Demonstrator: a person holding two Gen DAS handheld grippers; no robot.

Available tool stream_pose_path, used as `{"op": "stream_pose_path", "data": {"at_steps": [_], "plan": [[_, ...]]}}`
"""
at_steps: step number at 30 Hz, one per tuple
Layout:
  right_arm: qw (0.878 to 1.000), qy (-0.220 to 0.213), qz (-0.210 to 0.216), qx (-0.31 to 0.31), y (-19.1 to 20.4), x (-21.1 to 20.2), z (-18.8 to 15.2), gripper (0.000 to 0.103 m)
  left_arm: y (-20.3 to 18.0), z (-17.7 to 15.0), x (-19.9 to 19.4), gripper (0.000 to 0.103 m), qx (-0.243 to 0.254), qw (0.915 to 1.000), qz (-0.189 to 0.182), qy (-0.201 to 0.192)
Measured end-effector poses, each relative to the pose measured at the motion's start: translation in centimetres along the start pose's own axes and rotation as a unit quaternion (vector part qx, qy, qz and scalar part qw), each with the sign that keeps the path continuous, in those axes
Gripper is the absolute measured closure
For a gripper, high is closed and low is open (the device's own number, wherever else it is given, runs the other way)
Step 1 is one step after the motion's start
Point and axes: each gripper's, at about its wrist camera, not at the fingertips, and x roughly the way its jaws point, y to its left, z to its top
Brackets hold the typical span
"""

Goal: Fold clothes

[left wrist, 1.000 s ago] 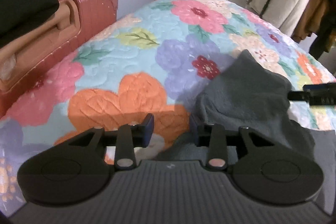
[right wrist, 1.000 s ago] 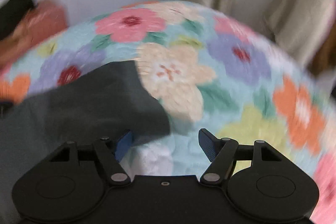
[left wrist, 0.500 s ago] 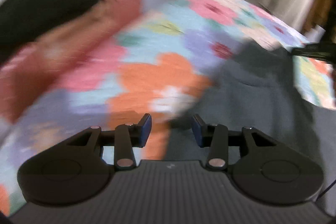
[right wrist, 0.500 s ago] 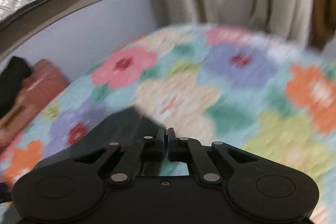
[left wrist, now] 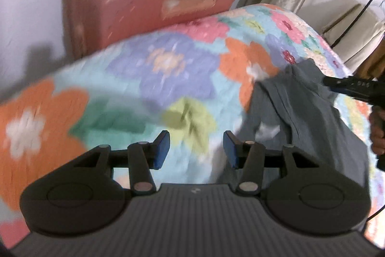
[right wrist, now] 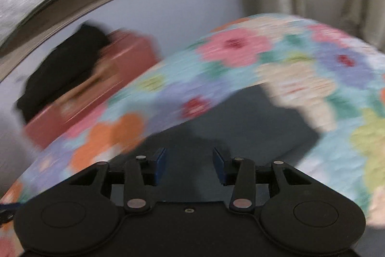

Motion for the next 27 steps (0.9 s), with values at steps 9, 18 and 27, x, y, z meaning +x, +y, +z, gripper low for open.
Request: {"op": "stream_pose_path", "data": {"at_steps": [9, 18, 27], "plan": [[0.996, 0.074, 0.053, -0.017, 5.8, 0.3, -4.3, 0.048, 1.4, -5.1, -1.3, 0.067, 0.013, 0.9989, -0.042, -0.018], [0.995, 0.09, 0.02, -0.042, 6.1, 0.6, -5.2, 0.041, -3.0, -5.9, 0.7, 0.062, 0.087, 0.992, -0.09, -0.018], [0.988, 0.086, -0.024, -0.128, 8.9, 3.3, -3.6, 0.041, -4.1, -5.9, 3.5, 0.097, 0.086, 0.9958, 0.003, -0.03]]}}
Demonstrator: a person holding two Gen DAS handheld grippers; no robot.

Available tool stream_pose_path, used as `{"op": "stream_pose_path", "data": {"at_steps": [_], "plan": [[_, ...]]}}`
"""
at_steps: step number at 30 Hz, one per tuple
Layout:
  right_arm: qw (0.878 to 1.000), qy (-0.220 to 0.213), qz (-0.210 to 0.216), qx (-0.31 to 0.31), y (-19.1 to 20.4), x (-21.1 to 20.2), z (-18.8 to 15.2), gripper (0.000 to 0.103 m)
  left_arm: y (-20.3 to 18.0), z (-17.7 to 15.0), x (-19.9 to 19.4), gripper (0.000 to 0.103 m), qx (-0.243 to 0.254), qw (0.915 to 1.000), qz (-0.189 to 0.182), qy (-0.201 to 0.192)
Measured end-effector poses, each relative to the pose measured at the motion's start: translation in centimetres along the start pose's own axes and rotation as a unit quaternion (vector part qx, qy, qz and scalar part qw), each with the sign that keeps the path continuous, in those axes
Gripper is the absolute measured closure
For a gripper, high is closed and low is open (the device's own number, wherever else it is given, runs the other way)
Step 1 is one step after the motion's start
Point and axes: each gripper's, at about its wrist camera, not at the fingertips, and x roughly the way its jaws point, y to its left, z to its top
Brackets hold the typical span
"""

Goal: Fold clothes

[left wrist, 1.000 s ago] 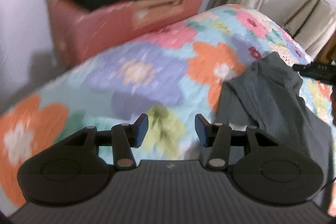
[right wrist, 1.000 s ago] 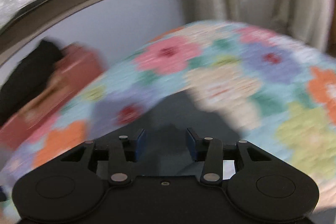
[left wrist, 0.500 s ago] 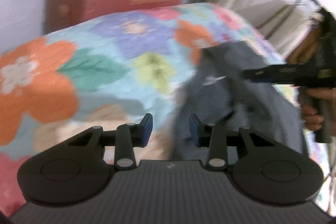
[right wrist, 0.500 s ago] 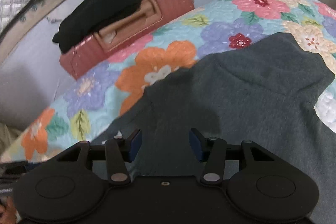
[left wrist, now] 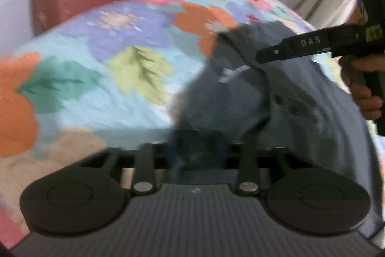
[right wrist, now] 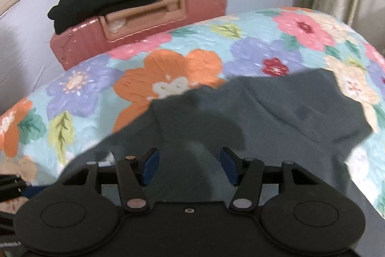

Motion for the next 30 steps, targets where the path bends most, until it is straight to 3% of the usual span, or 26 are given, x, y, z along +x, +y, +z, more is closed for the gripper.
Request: {"op": "stream_pose_path", "data": {"at_steps": [2, 6, 9, 12, 14, 15, 17, 20, 27, 30], "plan": [[1.0, 0.0, 0.002, -0.001, 0.7, 0.9, 0.8, 0.041, 0.0, -0.2, -0.2, 0.099, 0.015, 0.9992, 0.03, -0.02], [0.998, 0.017, -0.033, -0.042, 2.9, 3.9, 1.7, 0.032, 1.2, -0.1, -0.3, 0.1, -0.015, 0.9997, 0.012, -0.017], [0.996, -0.002, -0.068, -0.056, 3.4, 4.8, 1.8, 0.034, 1.7, 0.0, -0.7, 0.1, -0.022, 0.9994, 0.013, -0.022], [0.995, -0.024, -0.088, -0.032, 2.7, 4.3, 2.5, 0.098, 2.4, 0.3, -1.6, 0.102, -0.022, 0.9974, 0.049, -0.048], [0.995, -0.044, -0.091, -0.027, 2.4, 3.5, 3.1, 0.099, 3.2, 0.8, -1.8, 0.103, -0.007, 0.9912, 0.115, -0.065], [0.994, -0.053, -0.091, -0.028, 2.3, 3.1, 3.4, 0.099, 4.2, 1.0, -1.8, 0.103, -0.014, 0.9907, 0.12, -0.063], [0.994, -0.064, -0.081, -0.021, 2.2, 2.3, 3.9, 0.098, 7.1, 1.5, -1.8, 0.103, -0.088, 0.993, 0.067, -0.043], [0.994, -0.084, -0.063, -0.015, 2.4, 1.6, 4.4, 0.098, 9.7, 1.4, -2.0, 0.103, -0.165, 0.9861, -0.003, -0.02], [0.992, -0.109, -0.06, 0.007, 2.4, 2.3, 5.3, 0.098, 7.1, 1.0, -1.7, 0.099, -0.123, 0.9885, -0.088, -0.002], [0.992, -0.102, -0.073, -0.007, 2.8, 2.7, 5.7, 0.098, 5.6, 0.8, -1.4, 0.082, -0.091, 0.9893, -0.113, 0.01]]}}
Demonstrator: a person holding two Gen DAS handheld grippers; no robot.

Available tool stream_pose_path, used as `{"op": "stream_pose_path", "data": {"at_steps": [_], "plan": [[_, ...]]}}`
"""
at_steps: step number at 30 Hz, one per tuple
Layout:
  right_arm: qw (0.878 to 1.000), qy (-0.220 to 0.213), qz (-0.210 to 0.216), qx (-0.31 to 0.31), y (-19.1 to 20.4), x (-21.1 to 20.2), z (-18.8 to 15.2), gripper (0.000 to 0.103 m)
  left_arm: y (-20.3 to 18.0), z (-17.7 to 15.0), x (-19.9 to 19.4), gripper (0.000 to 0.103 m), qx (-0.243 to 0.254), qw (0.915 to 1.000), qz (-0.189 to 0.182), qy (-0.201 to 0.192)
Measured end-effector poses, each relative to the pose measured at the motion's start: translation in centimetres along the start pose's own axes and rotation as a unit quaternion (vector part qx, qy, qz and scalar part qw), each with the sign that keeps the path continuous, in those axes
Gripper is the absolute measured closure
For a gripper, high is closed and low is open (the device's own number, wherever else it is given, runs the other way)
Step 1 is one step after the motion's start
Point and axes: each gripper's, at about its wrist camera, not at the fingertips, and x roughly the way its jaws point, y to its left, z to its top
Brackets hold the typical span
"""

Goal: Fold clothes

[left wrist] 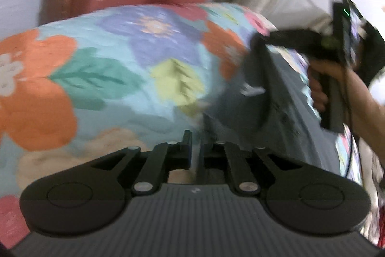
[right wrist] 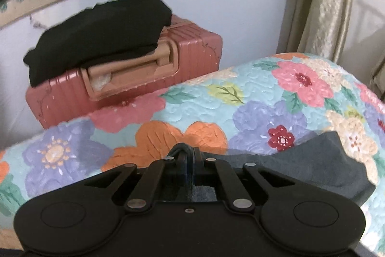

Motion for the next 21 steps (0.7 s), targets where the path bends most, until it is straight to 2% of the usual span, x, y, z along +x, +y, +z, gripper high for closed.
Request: {"op": "stream_pose_path", "data": {"at_steps": [2, 3, 4, 5, 8, 11, 13, 16, 19, 21], "plan": [[1.0, -0.006, 0.0, 0.006, 0.0, -0.1, 0.2, 0.098, -0.6, -0.5, 0.6, 0.044, 0.011, 0.9997, -0.02, 0.014], [1.0, -0.014, 0.0, 0.016, -0.2, -0.4, 0.3, 0.098, -0.9, -0.8, 1.0, 0.034, 0.013, 0.9993, -0.028, 0.022], [0.999, -0.021, 0.0, 0.03, -0.4, -0.6, 0.5, 0.097, -1.1, -1.1, 1.5, 0.016, 0.012, 0.9988, -0.036, 0.03], [0.999, -0.019, 0.004, 0.043, -0.7, -0.6, 0.7, 0.097, -1.2, -1.5, 1.8, 0.007, 0.012, 0.9986, -0.041, 0.031], [0.999, 0.005, 0.006, 0.038, -0.6, 0.0, 1.0, 0.097, -1.9, -1.6, 1.8, 0.006, 0.012, 0.9986, -0.041, 0.033], [1.0, 0.018, 0.013, 0.015, -0.3, 0.3, 0.7, 0.097, -1.1, -0.7, 0.9, 0.006, -0.025, 0.9959, -0.075, 0.044], [0.999, 0.025, 0.019, 0.011, -0.4, 0.3, 0.8, 0.095, -0.6, -0.5, 0.0, 0.008, -0.022, 0.995, -0.091, 0.034], [0.999, 0.04, 0.026, 0.017, -0.8, 0.6, 1.1, 0.094, -1.6, -0.5, -0.8, 0.01, 0.044, 0.9949, -0.087, 0.027], [0.997, 0.065, 0.037, 0.02, -1.2, 1.0, 1.6, 0.092, -3.3, -1.1, -0.2, 0.011, 0.109, 0.9923, -0.053, 0.026], [0.997, 0.066, 0.039, 0.022, -1.3, 0.9, 1.4, 0.092, -3.7, -1.6, 1.2, 0.048, 0.119, 0.9918, -0.023, 0.04]]}}
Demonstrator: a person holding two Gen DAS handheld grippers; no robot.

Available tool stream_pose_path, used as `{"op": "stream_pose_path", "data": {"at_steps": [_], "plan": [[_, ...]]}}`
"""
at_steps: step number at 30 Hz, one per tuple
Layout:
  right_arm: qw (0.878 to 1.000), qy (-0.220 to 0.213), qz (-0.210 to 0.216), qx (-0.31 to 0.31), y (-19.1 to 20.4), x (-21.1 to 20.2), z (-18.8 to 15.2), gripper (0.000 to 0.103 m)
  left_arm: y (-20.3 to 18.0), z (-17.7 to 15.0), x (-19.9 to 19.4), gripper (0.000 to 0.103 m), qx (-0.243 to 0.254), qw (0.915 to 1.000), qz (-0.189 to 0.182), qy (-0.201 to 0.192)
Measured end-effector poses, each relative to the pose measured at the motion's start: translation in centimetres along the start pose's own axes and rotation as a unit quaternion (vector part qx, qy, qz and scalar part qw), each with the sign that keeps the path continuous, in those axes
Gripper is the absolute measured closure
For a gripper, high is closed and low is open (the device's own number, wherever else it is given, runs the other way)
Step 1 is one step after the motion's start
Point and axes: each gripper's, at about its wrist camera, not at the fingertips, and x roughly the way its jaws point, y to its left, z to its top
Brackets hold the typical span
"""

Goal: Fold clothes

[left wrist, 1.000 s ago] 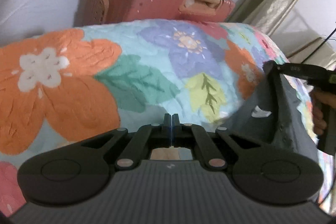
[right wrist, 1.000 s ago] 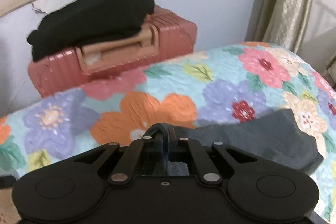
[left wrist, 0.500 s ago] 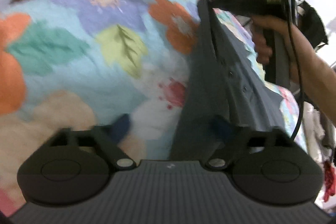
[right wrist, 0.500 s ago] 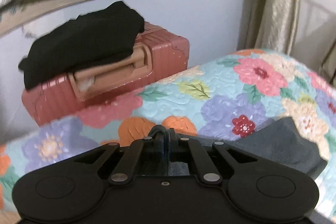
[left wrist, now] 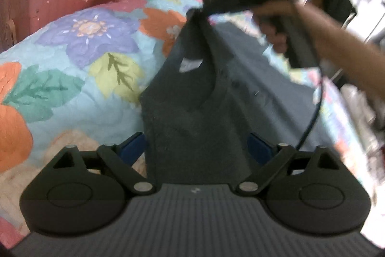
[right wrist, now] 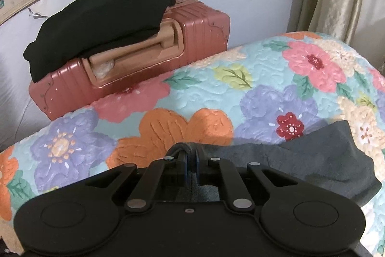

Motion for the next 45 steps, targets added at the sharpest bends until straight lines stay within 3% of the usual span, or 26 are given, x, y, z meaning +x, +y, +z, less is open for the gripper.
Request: {"op": "stream_pose_path", "data": {"at_steps": [1, 2, 6, 9, 11, 12, 13, 15, 16, 17, 19, 23, 28, 31, 36, 42, 45], "plan": [[1.0, -0.001, 0.0, -0.004, 0.0, 0.0, -0.1, 0.095, 0.1, -0.1, 0.7, 0.09, -0.004, 0.9998, 0.017, 0.01], [1.0, -0.004, -0.001, -0.008, 0.1, 0.0, -0.2, 0.096, 0.3, -0.2, 1.1, 0.099, -0.008, 0.9993, 0.033, 0.014], [0.999, -0.034, 0.016, 0.009, -0.4, -0.8, -0.5, 0.097, 0.6, 0.6, -1.8, 0.1, -0.026, 0.9973, 0.064, -0.027], [0.997, -0.059, 0.033, 0.034, -1.1, -1.6, -0.5, 0.094, 0.8, 0.7, -3.8, 0.1, 0.014, 0.9918, 0.122, -0.036], [0.996, -0.053, 0.041, 0.062, -1.7, -1.7, -0.5, 0.083, 2.1, 0.1, -2.4, 0.1, 0.006, 0.9919, 0.127, 0.002], [0.995, -0.047, 0.044, 0.076, -2.1, -1.8, -0.5, 0.066, 2.9, -0.2, -1.7, 0.1, -0.008, 0.992, 0.126, 0.013], [0.994, -0.044, 0.046, 0.084, -2.3, -2.0, -0.8, 0.059, 3.5, -0.5, -1.2, 0.099, -0.026, 0.9922, 0.121, 0.016], [0.994, -0.05, 0.04, 0.088, -2.8, -3.1, -2.0, 0.053, 4.2, -0.3, -1.3, 0.096, -0.05, 0.9925, 0.11, 0.014], [0.993, -0.054, 0.031, 0.096, -3.2, -3.9, -2.8, 0.043, 4.4, -0.1, -1.7, 0.092, -0.056, 0.9928, 0.105, 0.017], [0.992, -0.058, 0.023, 0.109, -3.8, -4.8, -3.7, 0.041, 4.5, -0.1, -2.1, 0.084, -0.059, 0.9929, 0.102, 0.016], [0.988, -0.064, 0.011, 0.139, -5.3, -6.8, -5.9, 0.04, 4.5, -0.2, -2.5, 0.076, -0.059, 0.9919, 0.112, 0.015], [0.978, -0.071, -0.006, 0.197, -8.7, -11.2, -10.9, 0.04, 4.1, -0.5, -2.8, 0.073, -0.062, 0.9906, 0.12, 0.021], [0.962, -0.072, -0.037, 0.261, -12.5, -17.1, -19.6, 0.04, 2.6, -1.2, -3.9, 0.062, -0.058, 0.9904, 0.119, 0.038], [0.958, -0.055, -0.041, 0.279, -13.1, -19.5, -25.0, 0.04, 1.6, -1.8, -5.1, 0.062, -0.067, 0.9915, 0.102, 0.046], [0.958, -0.029, -0.02, 0.285, -12.3, -22.3, -32.1, 0.04, 0.2, -3.1, -6.6, 0.059, -0.101, 0.9916, 0.063, 0.051], [0.955, -0.02, 0.023, 0.295, -10.5, -24.8, -37.2, 0.04, -2.4, -6.0, -7.0, 0.056, -0.067, 0.9903, 0.093, 0.079], [0.952, -0.012, 0.062, 0.299, -9.8, -25.9, -39.1, 0.04, -3.1, -7.4, -7.4, 0.048, -0.065, 0.9891, 0.09, 0.097]]}}
